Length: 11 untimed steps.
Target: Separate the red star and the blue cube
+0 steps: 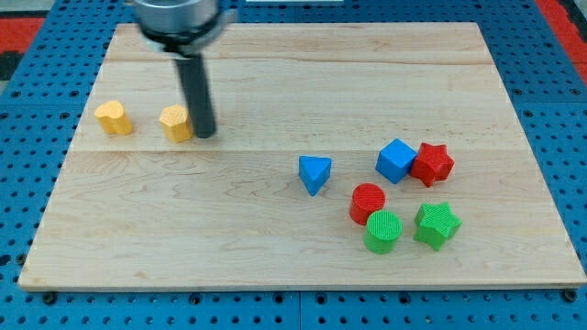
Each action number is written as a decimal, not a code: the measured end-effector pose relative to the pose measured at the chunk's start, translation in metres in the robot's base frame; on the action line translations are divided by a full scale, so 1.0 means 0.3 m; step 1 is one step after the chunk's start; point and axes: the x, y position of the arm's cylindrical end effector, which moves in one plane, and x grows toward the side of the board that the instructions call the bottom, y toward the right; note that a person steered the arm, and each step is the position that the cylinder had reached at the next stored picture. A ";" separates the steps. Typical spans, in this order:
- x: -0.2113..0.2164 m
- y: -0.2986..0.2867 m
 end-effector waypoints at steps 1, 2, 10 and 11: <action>0.000 -0.066; -0.018 0.041; -0.074 0.461; -0.164 0.244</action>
